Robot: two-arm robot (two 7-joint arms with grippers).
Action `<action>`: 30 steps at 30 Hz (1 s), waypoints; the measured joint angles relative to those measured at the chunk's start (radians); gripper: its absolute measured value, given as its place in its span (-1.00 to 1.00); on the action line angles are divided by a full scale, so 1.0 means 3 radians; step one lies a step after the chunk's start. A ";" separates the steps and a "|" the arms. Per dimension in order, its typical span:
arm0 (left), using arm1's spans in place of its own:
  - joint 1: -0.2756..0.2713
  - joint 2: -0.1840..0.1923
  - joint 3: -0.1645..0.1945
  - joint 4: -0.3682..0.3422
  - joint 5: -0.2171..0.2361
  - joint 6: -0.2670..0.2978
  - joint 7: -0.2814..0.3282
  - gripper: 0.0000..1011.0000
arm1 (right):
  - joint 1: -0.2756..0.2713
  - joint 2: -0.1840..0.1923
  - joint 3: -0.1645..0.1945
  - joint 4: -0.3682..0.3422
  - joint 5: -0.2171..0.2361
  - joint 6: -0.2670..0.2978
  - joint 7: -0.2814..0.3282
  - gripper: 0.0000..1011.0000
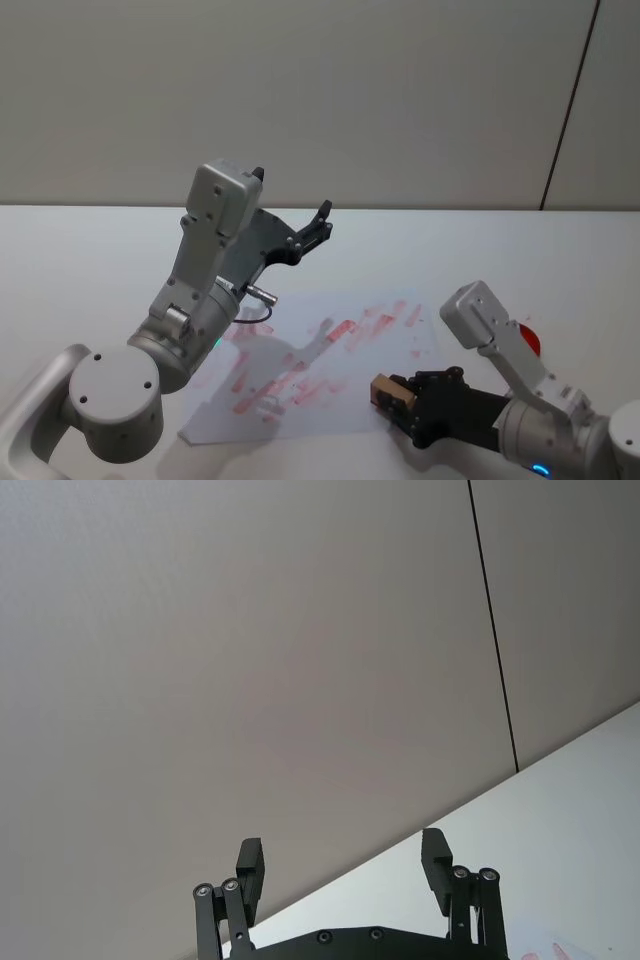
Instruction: Use the one hand to pick up the stamp and affix it onto the A4 paper.
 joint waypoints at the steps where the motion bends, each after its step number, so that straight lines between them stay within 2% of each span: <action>1: 0.0000 0.0000 0.0000 0.0000 0.0000 0.0000 0.0000 0.98 | 0.0008 -0.0005 -0.0002 0.0009 0.0015 -0.0009 -0.0006 -0.57; 10: 0.0000 0.0000 0.0000 0.0000 0.0000 0.0000 0.0000 0.98 | 0.0037 -0.0021 0.0019 -0.0010 0.0154 -0.0035 -0.0115 -0.57; 17: 0.0000 0.0000 0.0000 0.0000 0.0000 0.0000 0.0000 0.98 | 0.0071 -0.0018 0.0100 -0.0129 0.0359 -0.0058 -0.0286 -0.57; 24: 0.0000 0.0000 0.0000 0.0000 0.0000 0.0000 0.0000 0.98 | 0.0085 0.0032 0.0188 -0.0248 0.0522 -0.0051 -0.0416 -0.57; 30: 0.0000 0.0000 0.0000 0.0000 0.0000 0.0000 0.0000 0.98 | 0.0056 0.0093 0.0248 -0.0313 0.0604 -0.0009 -0.0522 -0.57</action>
